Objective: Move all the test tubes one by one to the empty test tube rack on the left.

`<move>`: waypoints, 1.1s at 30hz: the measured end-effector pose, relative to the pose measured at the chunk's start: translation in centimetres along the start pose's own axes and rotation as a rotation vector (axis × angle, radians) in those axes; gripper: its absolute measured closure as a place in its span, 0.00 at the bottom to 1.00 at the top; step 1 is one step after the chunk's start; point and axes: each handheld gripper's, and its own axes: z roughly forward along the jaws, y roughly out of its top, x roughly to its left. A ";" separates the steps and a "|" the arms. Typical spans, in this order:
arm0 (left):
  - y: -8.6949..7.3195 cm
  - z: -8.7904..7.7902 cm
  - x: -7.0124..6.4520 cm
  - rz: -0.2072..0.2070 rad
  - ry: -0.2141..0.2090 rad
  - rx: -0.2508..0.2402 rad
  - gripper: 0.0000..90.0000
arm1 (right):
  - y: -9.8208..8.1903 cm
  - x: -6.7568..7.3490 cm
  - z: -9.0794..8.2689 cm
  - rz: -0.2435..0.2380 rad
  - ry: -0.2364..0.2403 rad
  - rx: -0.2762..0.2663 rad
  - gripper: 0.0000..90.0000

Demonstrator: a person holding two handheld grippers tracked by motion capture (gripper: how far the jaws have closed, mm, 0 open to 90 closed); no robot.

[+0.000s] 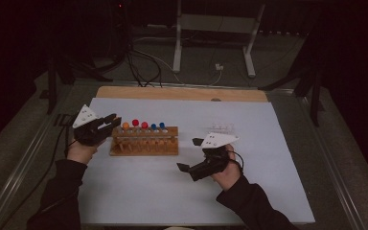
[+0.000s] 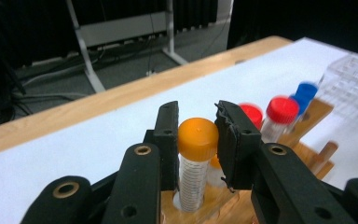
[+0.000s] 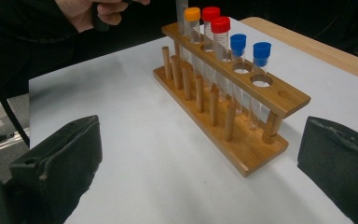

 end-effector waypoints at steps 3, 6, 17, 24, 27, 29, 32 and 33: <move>-0.3 0.2 0.0 0.000 0.000 0.011 0.80 | 0.0 0.0 0.0 0.000 0.002 0.000 0.00; -0.6 0.3 0.0 -0.004 0.000 0.018 0.80 | 0.0 0.0 0.0 0.001 0.004 0.000 0.00; -1.5 0.8 -0.3 0.004 0.006 0.045 0.80 | 0.0 0.1 0.0 -0.001 0.007 0.005 0.00; -1.5 0.6 0.0 0.005 -0.016 0.053 0.79 | 0.0 0.1 0.0 -0.003 0.007 0.006 0.00; -1.2 -0.2 0.1 0.003 -0.023 0.036 0.67 | 0.1 0.1 0.0 -0.001 0.007 0.006 0.00; -0.9 -1.1 0.2 -0.004 -0.019 0.020 0.59 | 0.0 0.0 -0.1 0.001 0.007 0.005 0.00; -0.5 -2.1 0.1 -0.016 -0.027 0.019 0.40 | 0.1 0.0 -0.1 0.001 0.007 0.003 0.00; -0.5 -2.4 0.0 -0.023 -0.030 0.019 0.35 | 0.1 0.0 -0.1 0.000 0.007 0.003 0.00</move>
